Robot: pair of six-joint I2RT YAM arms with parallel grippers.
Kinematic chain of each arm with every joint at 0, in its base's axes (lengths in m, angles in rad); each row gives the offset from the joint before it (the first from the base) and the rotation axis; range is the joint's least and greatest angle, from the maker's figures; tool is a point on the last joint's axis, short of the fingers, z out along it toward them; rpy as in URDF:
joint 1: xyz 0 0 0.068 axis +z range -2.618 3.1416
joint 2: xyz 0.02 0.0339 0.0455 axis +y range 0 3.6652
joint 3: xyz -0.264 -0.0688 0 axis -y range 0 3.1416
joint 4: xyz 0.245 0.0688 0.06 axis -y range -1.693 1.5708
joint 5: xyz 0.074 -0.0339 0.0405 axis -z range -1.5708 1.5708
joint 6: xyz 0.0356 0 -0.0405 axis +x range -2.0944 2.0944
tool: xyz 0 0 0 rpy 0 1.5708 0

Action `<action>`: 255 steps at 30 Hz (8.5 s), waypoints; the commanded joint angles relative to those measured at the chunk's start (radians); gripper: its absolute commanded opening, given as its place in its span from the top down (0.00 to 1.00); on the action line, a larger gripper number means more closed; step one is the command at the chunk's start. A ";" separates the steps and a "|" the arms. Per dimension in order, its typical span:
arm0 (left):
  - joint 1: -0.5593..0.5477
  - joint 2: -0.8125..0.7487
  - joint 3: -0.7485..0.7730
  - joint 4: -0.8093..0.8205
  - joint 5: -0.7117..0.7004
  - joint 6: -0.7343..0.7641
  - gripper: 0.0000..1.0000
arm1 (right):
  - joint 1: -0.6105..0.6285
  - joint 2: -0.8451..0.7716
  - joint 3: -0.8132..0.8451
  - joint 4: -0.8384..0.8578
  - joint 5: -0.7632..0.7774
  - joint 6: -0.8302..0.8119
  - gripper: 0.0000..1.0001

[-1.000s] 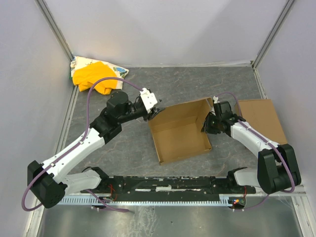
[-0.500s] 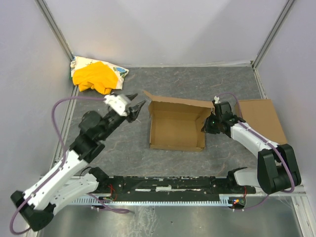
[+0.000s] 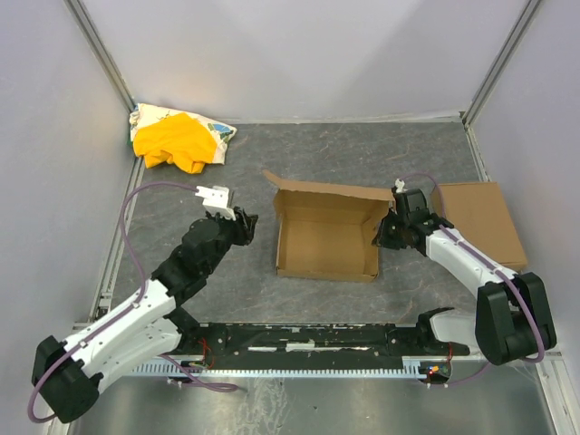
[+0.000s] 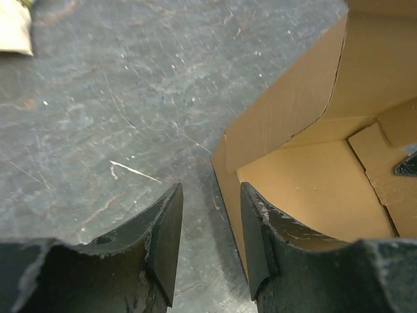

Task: Fold the paper box

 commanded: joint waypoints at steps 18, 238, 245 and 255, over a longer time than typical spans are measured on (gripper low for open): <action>-0.005 0.276 -0.039 0.334 0.148 -0.216 0.54 | 0.000 -0.017 -0.012 0.003 -0.033 0.002 0.98; 0.034 0.733 0.596 -0.224 -0.046 -0.092 0.44 | 0.089 0.521 0.891 -0.399 0.154 -0.143 0.39; 0.046 0.571 0.470 -0.312 -0.208 -0.161 0.35 | 0.089 0.218 0.642 -0.238 0.140 -0.071 0.40; 0.060 0.224 -0.115 0.266 -0.122 -0.298 0.19 | 0.080 -0.004 0.106 0.161 -0.069 -0.023 0.01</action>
